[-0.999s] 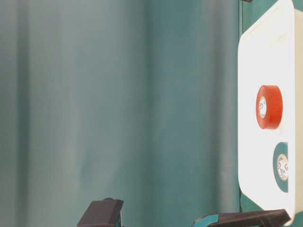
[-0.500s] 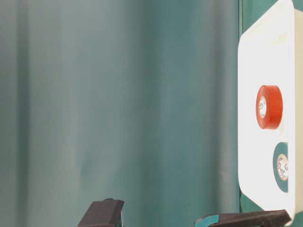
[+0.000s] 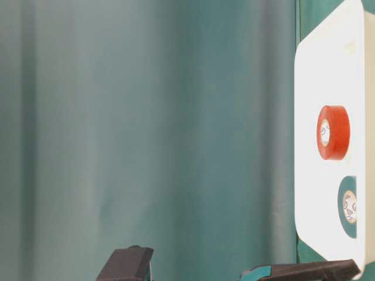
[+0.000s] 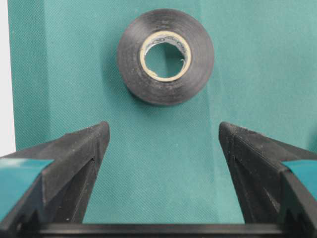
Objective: Put the tape alternately from left to right into the white case.
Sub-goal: 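Move the right gripper down over the yellow tape roll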
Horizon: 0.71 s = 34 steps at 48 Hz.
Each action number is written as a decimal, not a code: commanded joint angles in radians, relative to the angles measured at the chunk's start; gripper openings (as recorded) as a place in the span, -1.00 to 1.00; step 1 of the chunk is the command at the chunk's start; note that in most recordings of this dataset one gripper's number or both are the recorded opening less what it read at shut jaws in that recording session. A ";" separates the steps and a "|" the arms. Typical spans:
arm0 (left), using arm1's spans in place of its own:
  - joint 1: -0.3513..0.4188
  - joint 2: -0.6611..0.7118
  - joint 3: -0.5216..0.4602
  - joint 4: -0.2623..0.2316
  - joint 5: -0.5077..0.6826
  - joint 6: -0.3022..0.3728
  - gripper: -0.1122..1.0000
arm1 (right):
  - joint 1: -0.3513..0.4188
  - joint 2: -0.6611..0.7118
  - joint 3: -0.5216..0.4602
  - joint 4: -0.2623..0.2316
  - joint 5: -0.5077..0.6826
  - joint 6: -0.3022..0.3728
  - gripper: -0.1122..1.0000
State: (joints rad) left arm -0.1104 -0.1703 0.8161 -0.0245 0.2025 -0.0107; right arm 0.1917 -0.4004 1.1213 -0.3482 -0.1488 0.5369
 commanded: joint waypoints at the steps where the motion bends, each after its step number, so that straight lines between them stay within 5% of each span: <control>1: -0.003 -0.017 -0.009 -0.002 -0.006 0.002 0.86 | 0.021 -0.006 -0.008 0.002 -0.011 0.002 0.47; 17: -0.003 -0.015 -0.009 -0.002 -0.006 0.002 0.86 | 0.028 -0.002 -0.023 0.003 -0.009 0.005 0.46; 34: -0.003 -0.014 -0.009 -0.003 -0.006 0.002 0.86 | 0.072 0.153 -0.121 0.002 -0.008 0.006 0.47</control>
State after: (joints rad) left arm -0.1104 -0.1703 0.8161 -0.0245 0.2040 -0.0107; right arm 0.2454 -0.2730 1.0431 -0.3467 -0.1503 0.5415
